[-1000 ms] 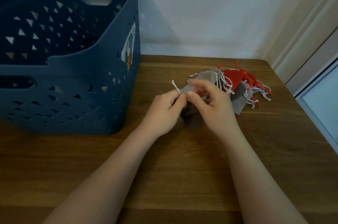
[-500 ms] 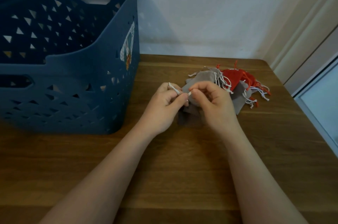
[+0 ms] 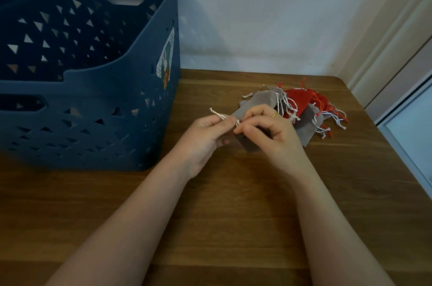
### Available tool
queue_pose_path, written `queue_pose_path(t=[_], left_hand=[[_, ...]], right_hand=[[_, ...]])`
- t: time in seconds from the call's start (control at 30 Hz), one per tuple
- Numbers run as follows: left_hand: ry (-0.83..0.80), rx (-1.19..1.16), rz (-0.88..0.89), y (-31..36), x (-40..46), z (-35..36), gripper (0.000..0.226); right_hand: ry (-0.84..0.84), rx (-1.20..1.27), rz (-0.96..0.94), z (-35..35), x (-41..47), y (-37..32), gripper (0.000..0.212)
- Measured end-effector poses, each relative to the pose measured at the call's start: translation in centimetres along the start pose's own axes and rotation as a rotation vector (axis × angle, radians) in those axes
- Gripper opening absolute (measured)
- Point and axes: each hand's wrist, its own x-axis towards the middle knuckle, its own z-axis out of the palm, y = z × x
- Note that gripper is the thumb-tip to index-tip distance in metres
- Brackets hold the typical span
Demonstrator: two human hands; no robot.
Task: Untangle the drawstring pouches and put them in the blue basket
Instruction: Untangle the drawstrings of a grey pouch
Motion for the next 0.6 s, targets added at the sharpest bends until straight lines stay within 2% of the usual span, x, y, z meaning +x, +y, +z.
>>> queue_pose_path(t=[0.07,0.13,0.27,0.47,0.6], left_hand=[[0.013,0.021,0.007,-0.04,-0.01,0.06,0.021],[0.028,0.035,0.015,-0.05,0.02,0.09,0.017],[0.046,0.073,0.044,-0.18,0.22,-0.08,0.014],[0.003,0.172,0.133,-0.40,0.31,-0.58,0.013],[-0.059,0.284,0.221,-0.15,0.15,-0.91,0.011]], right_hand=[[0.054,0.059,0.050,0.01,0.03,0.07,0.012],[0.097,0.074,0.097,0.07,0.08,0.21,0.024],[0.060,-0.024,0.153,0.18,0.04,0.35,0.022],[-0.005,0.054,0.224,0.00,-0.03,0.23,0.024],[-0.019,0.043,0.248,-0.50,0.11,0.33,0.017]])
